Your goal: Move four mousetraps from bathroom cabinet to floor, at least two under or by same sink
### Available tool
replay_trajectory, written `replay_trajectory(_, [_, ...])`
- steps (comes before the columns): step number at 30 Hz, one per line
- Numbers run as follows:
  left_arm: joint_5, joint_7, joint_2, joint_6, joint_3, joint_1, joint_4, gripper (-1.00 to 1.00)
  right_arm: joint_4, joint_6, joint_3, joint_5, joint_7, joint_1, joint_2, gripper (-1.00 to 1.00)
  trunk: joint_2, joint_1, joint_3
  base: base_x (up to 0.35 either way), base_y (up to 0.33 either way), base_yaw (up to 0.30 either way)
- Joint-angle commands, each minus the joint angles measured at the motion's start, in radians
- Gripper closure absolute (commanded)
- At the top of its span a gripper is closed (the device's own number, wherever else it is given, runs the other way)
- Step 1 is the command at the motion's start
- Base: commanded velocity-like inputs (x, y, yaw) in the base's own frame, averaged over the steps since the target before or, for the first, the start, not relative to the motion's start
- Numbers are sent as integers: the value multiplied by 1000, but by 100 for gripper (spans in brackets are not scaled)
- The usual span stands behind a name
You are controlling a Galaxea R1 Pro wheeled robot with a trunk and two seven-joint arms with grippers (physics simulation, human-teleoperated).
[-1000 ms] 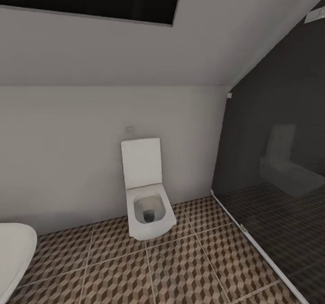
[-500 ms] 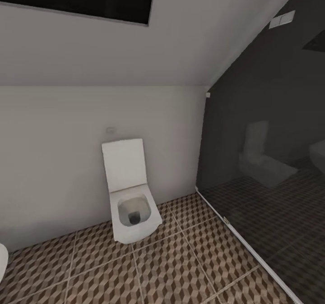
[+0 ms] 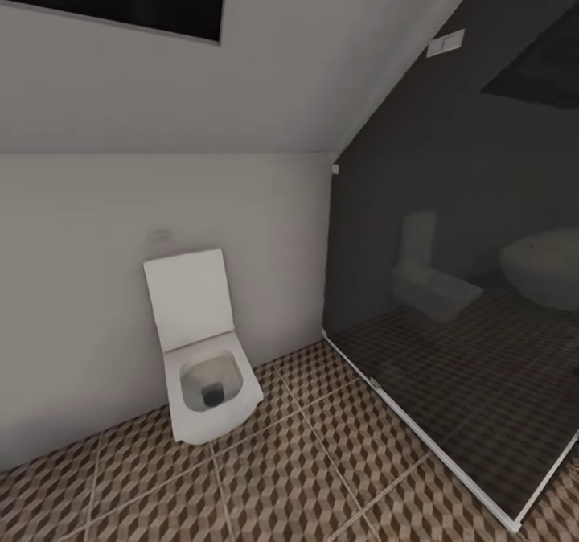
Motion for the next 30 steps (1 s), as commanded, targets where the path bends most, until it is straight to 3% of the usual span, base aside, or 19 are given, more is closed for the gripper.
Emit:
replay_trajectory(1, [3,0,0,-2,1,0,0,-100,0,-3,-1,-1,0,0,0,-100,0,0,-1,0,0,-251])
replay_trajectory(30, [3,0,0,-2,1,0,0,-100,0,-3,-1,0,0,0,0,-100,0,0,-1,0,0,-251])
